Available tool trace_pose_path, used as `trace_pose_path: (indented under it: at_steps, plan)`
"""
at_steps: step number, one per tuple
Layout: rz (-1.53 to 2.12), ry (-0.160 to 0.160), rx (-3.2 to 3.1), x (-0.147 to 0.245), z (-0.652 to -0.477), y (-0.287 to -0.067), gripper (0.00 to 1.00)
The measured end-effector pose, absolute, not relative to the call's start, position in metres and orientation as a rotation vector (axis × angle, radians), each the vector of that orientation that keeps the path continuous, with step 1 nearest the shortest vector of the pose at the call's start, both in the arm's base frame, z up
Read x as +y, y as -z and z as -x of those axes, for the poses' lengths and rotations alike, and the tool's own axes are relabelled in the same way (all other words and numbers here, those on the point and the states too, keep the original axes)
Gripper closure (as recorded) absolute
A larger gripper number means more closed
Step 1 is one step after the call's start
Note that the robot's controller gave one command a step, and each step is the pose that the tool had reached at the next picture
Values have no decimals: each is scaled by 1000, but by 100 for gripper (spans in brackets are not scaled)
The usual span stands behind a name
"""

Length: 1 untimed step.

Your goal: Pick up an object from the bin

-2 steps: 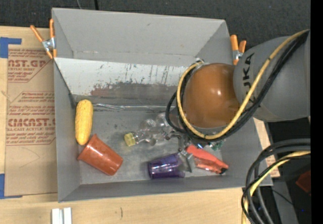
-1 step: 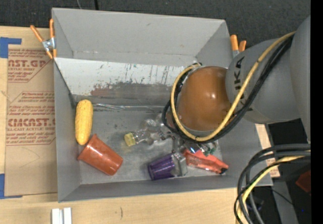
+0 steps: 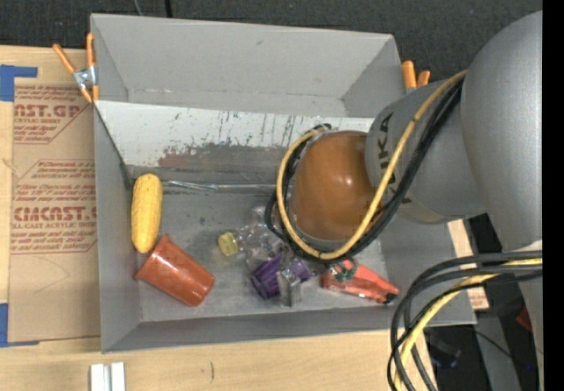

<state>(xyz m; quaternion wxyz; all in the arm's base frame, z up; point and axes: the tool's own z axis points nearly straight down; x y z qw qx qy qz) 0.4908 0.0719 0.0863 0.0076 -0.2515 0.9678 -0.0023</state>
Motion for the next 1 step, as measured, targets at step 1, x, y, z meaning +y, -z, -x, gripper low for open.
trace_pose_path:
  at_steps: [1]
  plan:
    - [787,7,3026,72,-491,-86,100]
